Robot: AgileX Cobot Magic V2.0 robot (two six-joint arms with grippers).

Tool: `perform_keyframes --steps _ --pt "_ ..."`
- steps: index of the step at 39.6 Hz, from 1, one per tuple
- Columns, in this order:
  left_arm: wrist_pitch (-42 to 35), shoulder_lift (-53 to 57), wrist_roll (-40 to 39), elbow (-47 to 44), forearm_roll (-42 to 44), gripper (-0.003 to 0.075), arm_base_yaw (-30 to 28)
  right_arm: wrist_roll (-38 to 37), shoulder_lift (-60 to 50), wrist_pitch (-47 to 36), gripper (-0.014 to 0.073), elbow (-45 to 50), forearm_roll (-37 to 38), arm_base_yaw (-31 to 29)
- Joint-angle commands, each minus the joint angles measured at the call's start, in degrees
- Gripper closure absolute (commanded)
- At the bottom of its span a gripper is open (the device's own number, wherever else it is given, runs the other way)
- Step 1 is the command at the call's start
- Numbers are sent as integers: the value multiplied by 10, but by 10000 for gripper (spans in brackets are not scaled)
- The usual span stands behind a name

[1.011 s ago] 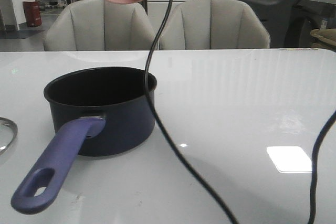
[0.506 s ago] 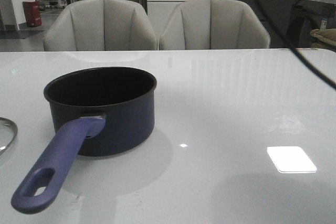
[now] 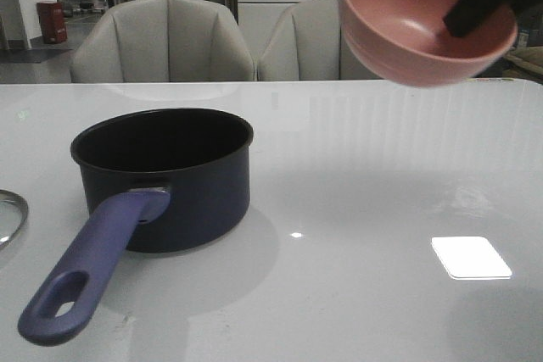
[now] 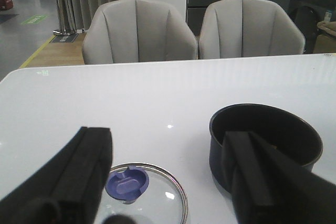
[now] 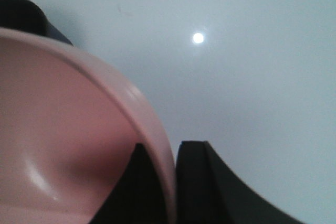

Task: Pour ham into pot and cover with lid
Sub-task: 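Carry the empty pink bowl back and lower it onto the table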

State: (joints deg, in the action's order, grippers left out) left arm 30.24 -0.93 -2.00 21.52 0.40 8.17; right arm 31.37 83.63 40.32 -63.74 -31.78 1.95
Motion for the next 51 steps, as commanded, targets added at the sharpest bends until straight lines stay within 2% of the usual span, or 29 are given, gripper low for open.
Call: perform_keyframes --steps 1,5,9,15,30,34,42,45,51 --pt "-45 -9 -3 14 -1 240 3 -107 -26 3 455 -16 117 -4" --pt "-45 -9 -3 14 -1 240 3 -184 -25 27 455 -16 205 -4" --pt "-45 -9 -3 14 -1 240 3 -200 -15 62 455 -16 239 -4" --pt "-45 -9 -3 14 -1 240 3 -200 25 89 455 -16 229 -4" --pt "-45 -9 -3 14 -1 240 3 -199 127 48 449 -16 182 -4" --pt "-45 -9 -3 14 -1 240 3 -199 151 41 393 -16 181 -4" --pt "-45 -9 -3 14 -1 240 3 -198 171 36 162 -16 183 -4" --pt "-45 -9 -3 14 -1 240 3 -198 170 31 130 -21 183 -4" --pt "-45 -9 -3 14 -1 240 3 -187 153 34 128 -25 183 -4"
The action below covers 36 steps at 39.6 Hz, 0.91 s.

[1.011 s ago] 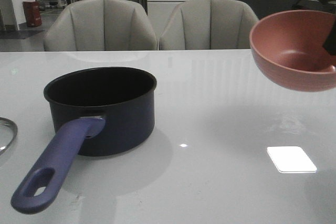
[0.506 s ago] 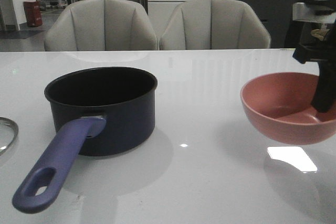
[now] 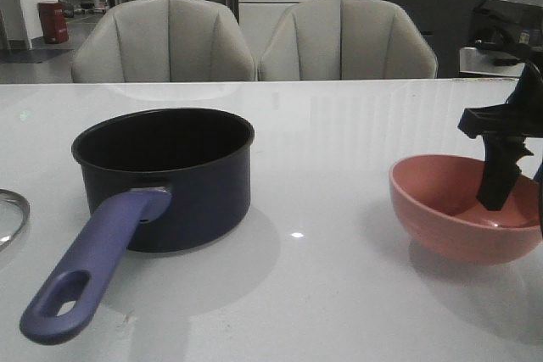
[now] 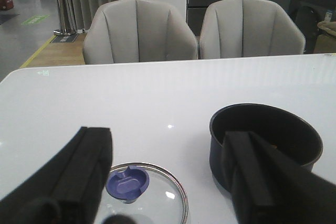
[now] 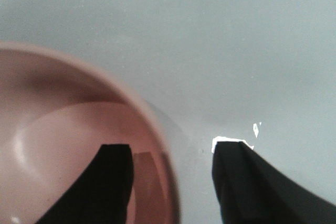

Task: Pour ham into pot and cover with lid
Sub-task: 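Open the right gripper and raise it away from the bowl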

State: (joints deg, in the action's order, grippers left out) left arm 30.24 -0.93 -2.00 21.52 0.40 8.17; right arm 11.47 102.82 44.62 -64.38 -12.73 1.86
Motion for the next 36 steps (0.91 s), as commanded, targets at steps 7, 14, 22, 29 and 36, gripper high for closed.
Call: perform_keyframes --steps 7,14,22,29,36 --pt "-45 -9 -3 14 -1 240 3 23 -79 -12 128 -15 -10 -3" --pt "-45 -9 -3 14 -1 240 3 49 -162 -65 128 23 -25 6" --pt "-45 -9 -3 14 -1 240 3 53 -284 -153 128 81 -26 30" --pt "-45 -9 -3 14 -1 240 3 53 -386 -210 128 129 -27 57" --pt "-45 -9 -3 14 -1 240 3 53 -488 -260 128 179 -27 102"
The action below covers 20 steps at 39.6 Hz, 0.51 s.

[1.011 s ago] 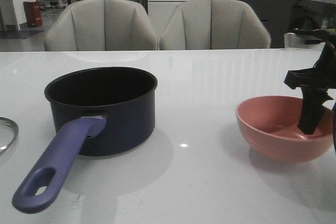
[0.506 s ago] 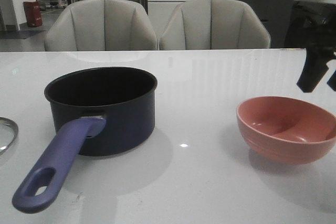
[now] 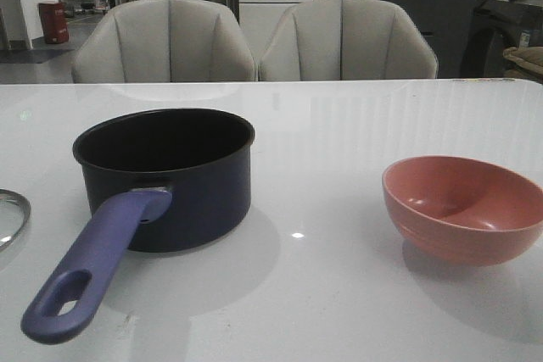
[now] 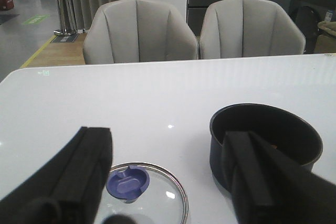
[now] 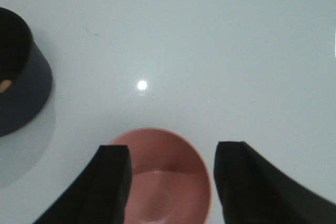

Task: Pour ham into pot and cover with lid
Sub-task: 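Open the right gripper and raise it away from the bowl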

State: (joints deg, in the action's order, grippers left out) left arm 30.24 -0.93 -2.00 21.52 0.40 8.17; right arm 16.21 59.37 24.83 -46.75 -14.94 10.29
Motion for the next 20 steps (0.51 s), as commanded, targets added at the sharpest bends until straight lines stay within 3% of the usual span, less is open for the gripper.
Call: perform_keyframes --steps 1,11,20 --pt "-45 -9 -3 14 -1 240 3 6 -66 -67 128 11 -5 24" --pt "-45 -9 -3 14 -1 240 3 6 -243 -137 128 103 13 75" --pt "-45 -9 -3 14 -1 240 3 5 -404 -213 128 220 13 78"
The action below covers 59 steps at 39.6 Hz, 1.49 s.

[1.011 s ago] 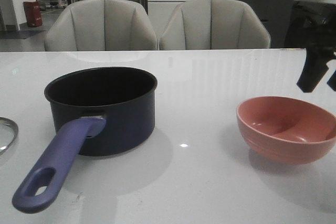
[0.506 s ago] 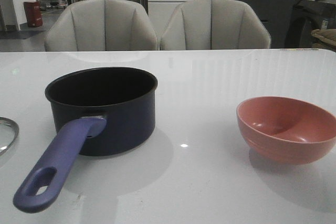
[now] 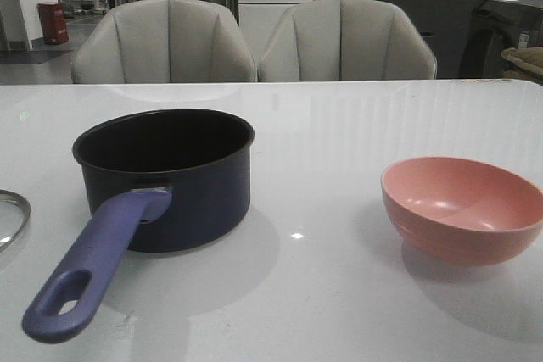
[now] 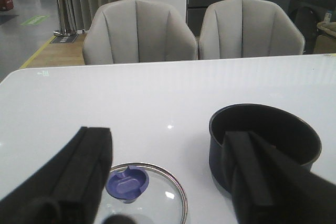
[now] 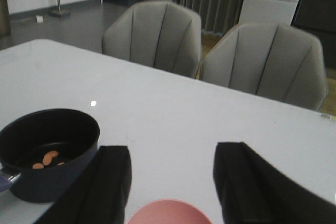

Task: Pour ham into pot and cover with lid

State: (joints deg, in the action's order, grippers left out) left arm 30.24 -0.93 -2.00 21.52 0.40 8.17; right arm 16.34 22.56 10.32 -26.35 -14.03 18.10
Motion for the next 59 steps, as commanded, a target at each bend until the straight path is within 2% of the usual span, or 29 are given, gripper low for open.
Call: perform_keyframes --steps 1,6,13,28,33,42,59 --pt "-45 -9 -3 14 -1 240 3 4 -52 -74 128 26 4 0" --pt "-45 -9 -3 14 -1 240 3 2 -113 -77 128 89 3 0" --pt "-45 -9 -3 14 -1 240 3 2 -131 -29 128 135 -22 0" --pt "-45 -9 -3 14 -1 240 3 2 -131 -39 132 149 -27 0" --pt "-45 -9 -3 14 -1 240 3 2 -131 -65 209 149 -27 0" --pt "-45 -9 -3 14 -1 240 3 2 -131 -69 469 149 -27 0" --pt "-45 -9 -3 14 -1 240 3 2 -131 -69 456 149 -27 0"
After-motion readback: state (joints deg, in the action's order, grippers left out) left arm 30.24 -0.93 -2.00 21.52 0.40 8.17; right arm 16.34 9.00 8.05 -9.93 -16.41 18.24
